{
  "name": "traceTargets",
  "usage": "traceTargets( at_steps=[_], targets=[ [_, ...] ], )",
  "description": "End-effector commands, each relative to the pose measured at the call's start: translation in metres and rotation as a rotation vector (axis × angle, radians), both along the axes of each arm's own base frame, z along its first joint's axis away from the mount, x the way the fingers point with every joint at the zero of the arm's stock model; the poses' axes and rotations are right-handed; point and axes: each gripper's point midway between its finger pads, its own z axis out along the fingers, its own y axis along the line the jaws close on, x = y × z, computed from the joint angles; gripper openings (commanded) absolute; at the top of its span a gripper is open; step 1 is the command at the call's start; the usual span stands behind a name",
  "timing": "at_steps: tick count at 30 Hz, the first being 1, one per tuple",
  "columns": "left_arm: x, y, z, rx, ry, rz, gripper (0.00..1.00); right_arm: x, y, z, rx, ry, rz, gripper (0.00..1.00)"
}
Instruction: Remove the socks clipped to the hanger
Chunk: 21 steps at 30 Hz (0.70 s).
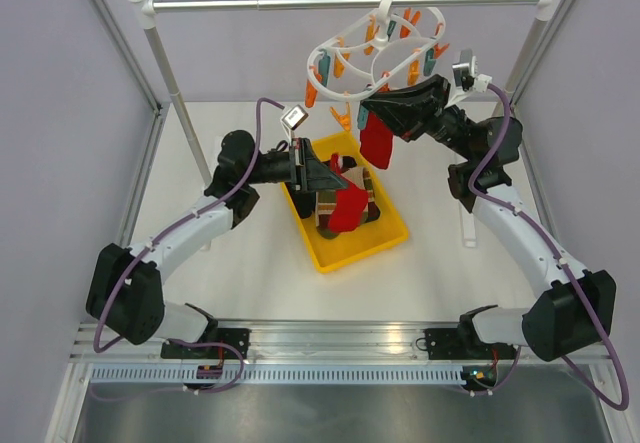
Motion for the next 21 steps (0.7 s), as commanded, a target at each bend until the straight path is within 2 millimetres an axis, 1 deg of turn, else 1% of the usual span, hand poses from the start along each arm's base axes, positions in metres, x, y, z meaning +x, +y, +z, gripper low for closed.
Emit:
traceTargets(
  at_steps=[1,4,6,7,9,12,13,14,15,16,17,18,19,20,21],
  targets=[
    [-0.001,0.000,0.012,-0.027,-0.018,-0.023,0.02,-0.004,0.002,0.005,-0.006,-0.048,-0.011,0.11],
    [0.005,-0.002,0.006,-0.016,-0.006,0.000,0.02,-0.004,0.002,0.004,-0.010,-0.046,-0.016,0.09],
    [0.014,-0.004,0.000,-0.006,-0.002,0.030,0.02,-0.003,0.003,0.002,-0.018,-0.044,-0.022,0.08],
    [0.020,-0.007,-0.009,0.006,0.012,0.038,0.02,-0.004,0.003,0.003,-0.020,-0.045,-0.025,0.08],
    [0.030,-0.010,-0.015,0.010,0.021,0.063,0.02,-0.002,0.003,0.001,-0.027,-0.038,-0.030,0.08],
    [0.048,-0.015,-0.033,0.038,0.051,0.112,0.02,0.000,0.004,-0.001,-0.035,-0.032,-0.038,0.08],
    [0.052,-0.016,-0.038,0.050,0.055,0.129,0.06,0.000,0.003,-0.001,-0.036,-0.032,-0.042,0.08],
    [0.058,-0.017,-0.044,0.067,0.034,0.148,0.07,0.000,0.004,-0.002,-0.041,-0.026,-0.041,0.08],
    [0.067,-0.017,-0.049,0.086,0.035,0.192,0.09,0.001,0.004,-0.002,-0.040,-0.023,-0.043,0.08],
    [0.070,-0.016,-0.059,0.125,0.057,0.212,0.16,0.000,0.005,0.000,-0.039,-0.023,-0.040,0.08],
    [0.080,-0.015,-0.065,0.149,0.035,0.264,0.21,0.000,0.006,0.000,-0.042,-0.024,-0.036,0.08],
    [0.084,-0.014,-0.069,0.166,0.030,0.286,0.25,0.000,0.006,0.002,-0.044,-0.032,-0.041,0.08],
    [0.086,-0.012,-0.077,0.193,0.040,0.308,0.35,0.001,0.008,0.000,-0.051,-0.023,-0.040,0.08],
    [0.094,-0.008,-0.081,0.211,0.021,0.358,0.41,0.002,0.008,0.000,-0.052,-0.023,-0.040,0.08],
    [0.096,-0.006,-0.080,0.215,0.009,0.383,0.46,0.002,0.008,0.001,-0.052,-0.026,-0.041,0.07]
  ],
)
